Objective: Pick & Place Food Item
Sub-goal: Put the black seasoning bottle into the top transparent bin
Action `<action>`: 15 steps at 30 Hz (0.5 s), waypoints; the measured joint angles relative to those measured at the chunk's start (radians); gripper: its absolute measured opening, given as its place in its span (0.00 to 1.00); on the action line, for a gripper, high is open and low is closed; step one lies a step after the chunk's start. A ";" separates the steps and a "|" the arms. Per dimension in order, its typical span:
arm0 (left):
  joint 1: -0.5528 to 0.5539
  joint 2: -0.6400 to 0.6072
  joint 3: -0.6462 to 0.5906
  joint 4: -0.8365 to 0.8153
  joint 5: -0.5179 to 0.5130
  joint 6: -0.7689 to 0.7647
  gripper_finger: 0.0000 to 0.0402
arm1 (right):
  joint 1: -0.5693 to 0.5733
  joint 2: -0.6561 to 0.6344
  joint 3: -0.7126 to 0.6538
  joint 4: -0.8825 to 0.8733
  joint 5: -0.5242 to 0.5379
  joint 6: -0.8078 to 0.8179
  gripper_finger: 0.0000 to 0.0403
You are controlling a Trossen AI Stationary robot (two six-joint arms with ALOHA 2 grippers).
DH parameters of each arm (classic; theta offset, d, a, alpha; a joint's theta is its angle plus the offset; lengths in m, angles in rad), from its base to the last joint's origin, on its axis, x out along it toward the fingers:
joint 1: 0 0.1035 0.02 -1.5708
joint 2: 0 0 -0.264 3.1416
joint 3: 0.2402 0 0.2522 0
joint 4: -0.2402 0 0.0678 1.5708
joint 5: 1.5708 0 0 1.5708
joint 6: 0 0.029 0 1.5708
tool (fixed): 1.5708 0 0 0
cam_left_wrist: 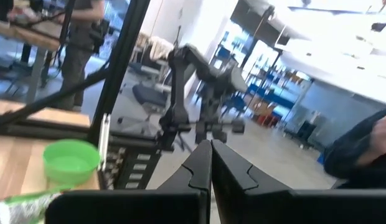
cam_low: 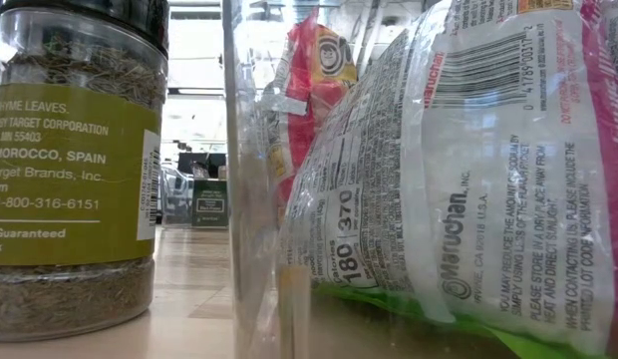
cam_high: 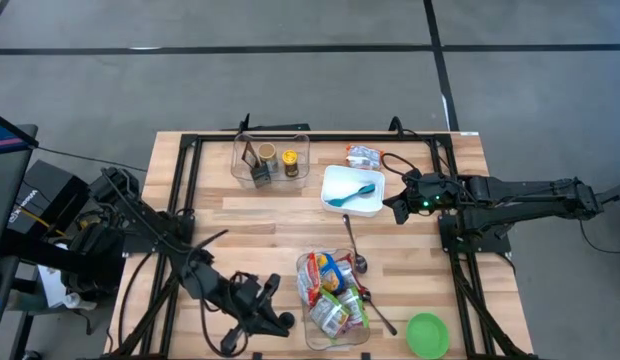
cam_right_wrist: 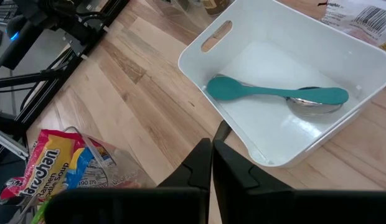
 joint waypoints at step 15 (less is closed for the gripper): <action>0.000 -0.002 0.132 -0.164 0.049 0.082 0.00 | 0.000 0.000 0.000 0.003 0.000 0.000 0.02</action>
